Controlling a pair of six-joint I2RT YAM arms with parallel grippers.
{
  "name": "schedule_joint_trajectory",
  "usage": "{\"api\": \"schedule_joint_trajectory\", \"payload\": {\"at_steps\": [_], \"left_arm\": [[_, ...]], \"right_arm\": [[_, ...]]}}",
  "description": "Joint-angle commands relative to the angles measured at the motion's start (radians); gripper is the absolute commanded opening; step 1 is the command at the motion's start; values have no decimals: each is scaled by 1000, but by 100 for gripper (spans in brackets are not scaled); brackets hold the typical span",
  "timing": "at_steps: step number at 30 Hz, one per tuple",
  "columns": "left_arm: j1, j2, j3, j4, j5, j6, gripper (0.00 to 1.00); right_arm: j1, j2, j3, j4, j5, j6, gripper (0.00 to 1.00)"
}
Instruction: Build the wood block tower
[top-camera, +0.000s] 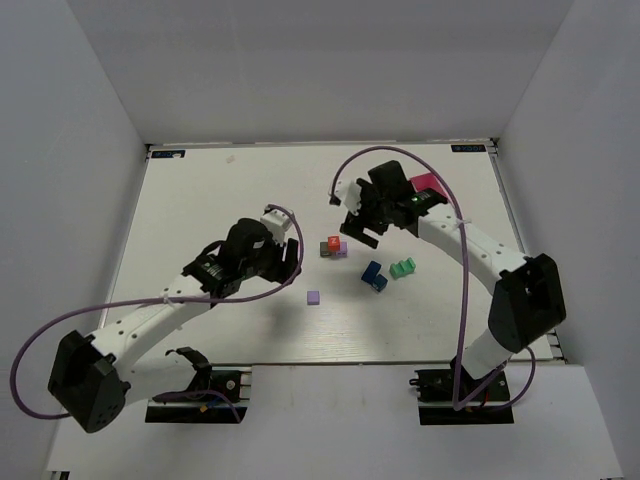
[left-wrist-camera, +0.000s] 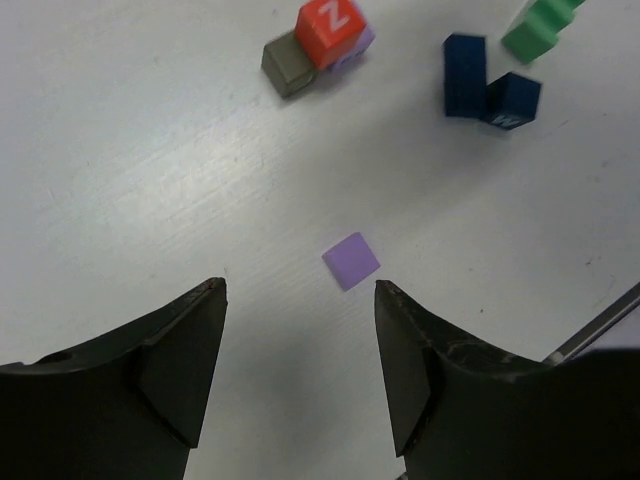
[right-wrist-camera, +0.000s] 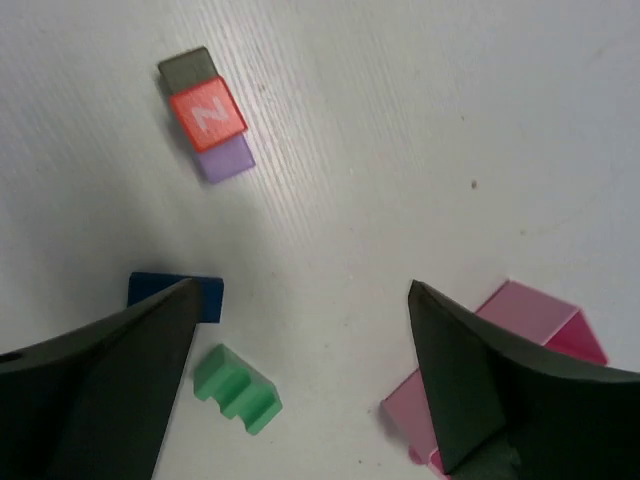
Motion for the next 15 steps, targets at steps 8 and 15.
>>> {"api": "schedule_joint_trajectory", "payload": {"at_steps": [8,15], "left_arm": [[-76,202,77,-132,-135,-287,66],[-179,381,214,-238,-232,-420,64]], "right_arm": [[-76,-134,-133,131,-24,348,2],[-98,-214,-207,168,-36,380,11]]}}
